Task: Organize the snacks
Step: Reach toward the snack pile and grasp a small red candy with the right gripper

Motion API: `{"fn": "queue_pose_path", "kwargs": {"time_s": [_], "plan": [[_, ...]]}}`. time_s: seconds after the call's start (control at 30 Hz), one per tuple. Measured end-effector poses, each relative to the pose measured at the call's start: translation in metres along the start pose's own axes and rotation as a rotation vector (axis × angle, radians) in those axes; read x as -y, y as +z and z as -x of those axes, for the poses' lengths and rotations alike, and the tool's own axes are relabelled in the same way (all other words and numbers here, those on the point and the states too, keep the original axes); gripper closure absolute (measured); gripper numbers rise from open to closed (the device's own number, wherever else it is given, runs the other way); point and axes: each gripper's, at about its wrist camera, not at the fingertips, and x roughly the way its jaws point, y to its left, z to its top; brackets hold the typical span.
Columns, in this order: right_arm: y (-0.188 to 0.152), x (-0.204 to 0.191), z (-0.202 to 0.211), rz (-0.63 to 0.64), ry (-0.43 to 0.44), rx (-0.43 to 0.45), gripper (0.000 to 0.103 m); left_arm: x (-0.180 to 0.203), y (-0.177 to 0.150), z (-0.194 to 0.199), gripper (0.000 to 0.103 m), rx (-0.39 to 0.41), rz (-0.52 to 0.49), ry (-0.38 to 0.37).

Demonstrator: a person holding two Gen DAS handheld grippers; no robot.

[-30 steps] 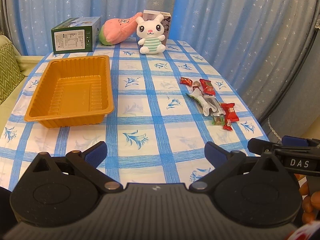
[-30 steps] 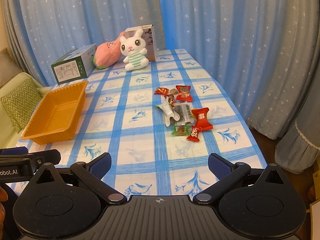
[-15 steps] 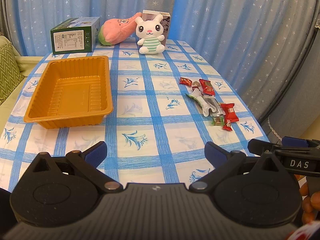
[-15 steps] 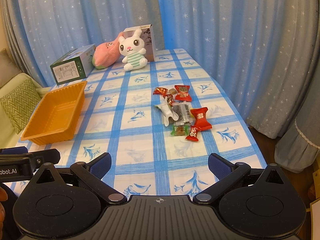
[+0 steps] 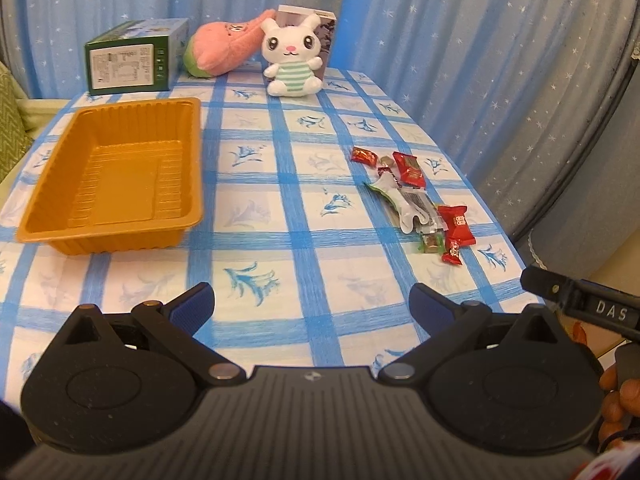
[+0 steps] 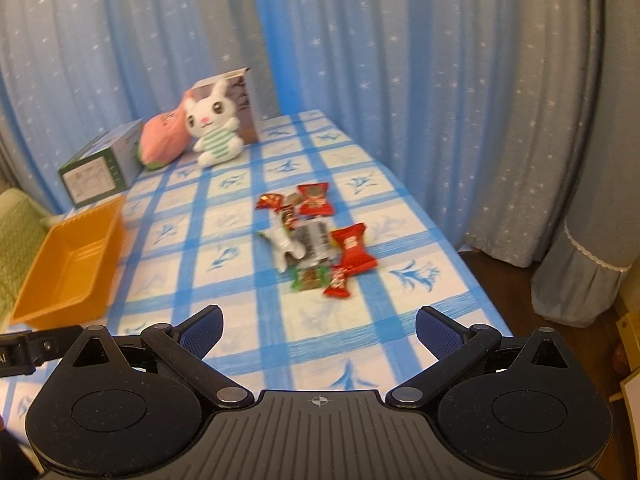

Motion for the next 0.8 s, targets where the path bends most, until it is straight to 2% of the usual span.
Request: {"fn": "queue_pose_path", "kwargs": {"time_s": [0.13, 0.2, 0.33, 0.4, 0.5, 0.67, 0.8], "plan": [[0.005, 0.009, -0.013, -0.041, -0.019, 0.020, 0.004, 0.006, 0.007, -0.022, 0.000, 0.008, -0.029, -0.027], [0.007, 0.014, -0.024, -0.059, -0.020, 0.017, 0.018, 0.008, 0.010, -0.035, 0.002, 0.011, -0.041, -0.047], [0.009, 0.020, -0.051, -0.081, -0.026, 0.010, 0.027, 0.012, 0.016, -0.064, 0.007, -0.002, -0.069, -0.068], [0.010, 0.021, -0.067, -0.073, -0.026, 0.004, 0.039, 0.013, 0.018, -0.078, 0.013, -0.013, -0.081, -0.081], [0.010, 0.023, -0.092, -0.060, -0.025, -0.013, 0.048, 0.013, 0.021, -0.094, 0.015, -0.023, -0.087, -0.090], [0.011, 0.016, -0.132, -0.024, -0.004, -0.055, 0.054, 0.010, 0.024, -0.113, 0.016, -0.022, -0.089, -0.096], [0.010, 0.017, -0.155, -0.021, -0.019, -0.086, 0.057, 0.008, 0.027, -0.124, 0.021, -0.032, -0.094, -0.112]]}}
